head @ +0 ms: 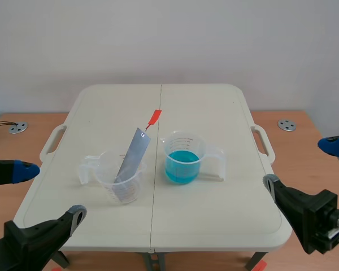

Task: Hold the metal plate by the orange handle, dip it into the blue solution, take it out and point at it, then put the plate back in the beaker on the left.
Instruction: 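Lift the metal plate out of the left beaker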

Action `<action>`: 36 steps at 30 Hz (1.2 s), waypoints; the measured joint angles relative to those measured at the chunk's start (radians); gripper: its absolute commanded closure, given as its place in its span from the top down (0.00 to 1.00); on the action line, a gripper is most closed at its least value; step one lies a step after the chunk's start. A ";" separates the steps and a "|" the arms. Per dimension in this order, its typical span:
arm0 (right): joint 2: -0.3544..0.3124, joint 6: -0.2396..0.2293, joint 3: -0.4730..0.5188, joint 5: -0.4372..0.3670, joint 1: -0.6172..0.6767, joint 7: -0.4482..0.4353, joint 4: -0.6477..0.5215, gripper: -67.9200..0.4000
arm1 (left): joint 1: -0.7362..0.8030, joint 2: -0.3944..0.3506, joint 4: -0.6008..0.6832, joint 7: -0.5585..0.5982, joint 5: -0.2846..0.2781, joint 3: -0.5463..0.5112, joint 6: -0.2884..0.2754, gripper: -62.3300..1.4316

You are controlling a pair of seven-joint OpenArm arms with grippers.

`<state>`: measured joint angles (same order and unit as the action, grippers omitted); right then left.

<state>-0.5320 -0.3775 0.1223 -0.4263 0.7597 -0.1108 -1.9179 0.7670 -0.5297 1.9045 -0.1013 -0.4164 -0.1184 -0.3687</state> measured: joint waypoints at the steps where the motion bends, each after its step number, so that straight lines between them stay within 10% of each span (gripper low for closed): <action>1: 0.000 0.000 0.000 0.000 0.000 0.000 0.000 0.98 | 0.000 0.000 0.000 0.000 0.000 0.000 0.000 1.00; 18: 0.000 -0.004 0.000 0.000 0.000 -0.075 0.000 0.98 | 0.000 0.000 0.000 0.000 0.000 0.000 0.000 1.00; 19: 0.000 -0.011 0.000 0.000 0.000 -0.080 0.000 0.98 | 0.000 0.000 0.000 0.000 0.000 0.000 0.000 0.89; 22: 0.000 -0.023 0.000 0.000 0.000 -0.102 0.000 0.98 | 0.000 0.000 0.000 -0.006 0.002 0.000 0.001 0.04; 36: 0.014 -0.048 -0.140 -0.085 -0.170 0.045 0.000 0.98 | 0.038 0.000 0.000 -0.067 0.023 -0.013 0.009 0.09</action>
<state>-0.5179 -0.4259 -0.0174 -0.5110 0.5896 -0.0658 -1.9179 0.8051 -0.5297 1.9045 -0.1680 -0.3935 -0.1318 -0.3595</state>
